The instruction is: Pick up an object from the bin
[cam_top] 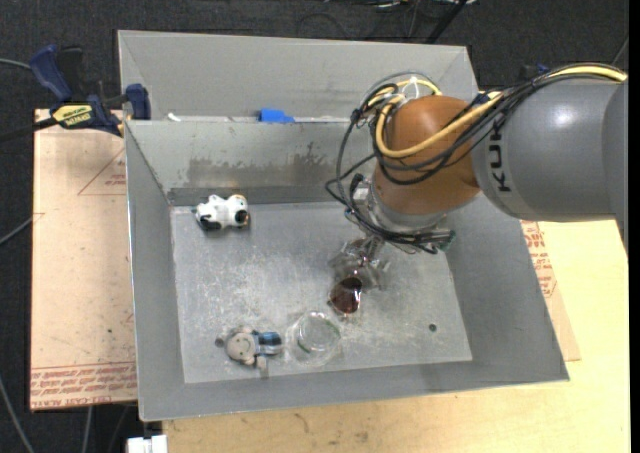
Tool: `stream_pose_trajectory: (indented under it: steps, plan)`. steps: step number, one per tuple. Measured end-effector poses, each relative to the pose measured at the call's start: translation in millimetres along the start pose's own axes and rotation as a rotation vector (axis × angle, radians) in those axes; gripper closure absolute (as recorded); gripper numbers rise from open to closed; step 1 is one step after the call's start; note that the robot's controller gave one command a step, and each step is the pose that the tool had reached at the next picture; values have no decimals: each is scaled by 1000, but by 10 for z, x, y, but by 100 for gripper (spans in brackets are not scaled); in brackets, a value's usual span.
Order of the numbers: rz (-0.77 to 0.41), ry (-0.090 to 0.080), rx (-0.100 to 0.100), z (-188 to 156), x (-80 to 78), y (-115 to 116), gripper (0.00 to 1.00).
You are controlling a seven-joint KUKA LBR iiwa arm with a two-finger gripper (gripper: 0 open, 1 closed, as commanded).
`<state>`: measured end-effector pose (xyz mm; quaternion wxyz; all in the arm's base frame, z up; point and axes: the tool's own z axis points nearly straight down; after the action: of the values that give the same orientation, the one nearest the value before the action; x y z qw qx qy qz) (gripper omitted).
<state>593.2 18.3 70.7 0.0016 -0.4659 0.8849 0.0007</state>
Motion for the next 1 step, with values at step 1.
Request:
stream_pose_trajectory:
  steps: [1]
  plan:
    - [4,7,-9,-461,129,287,100]
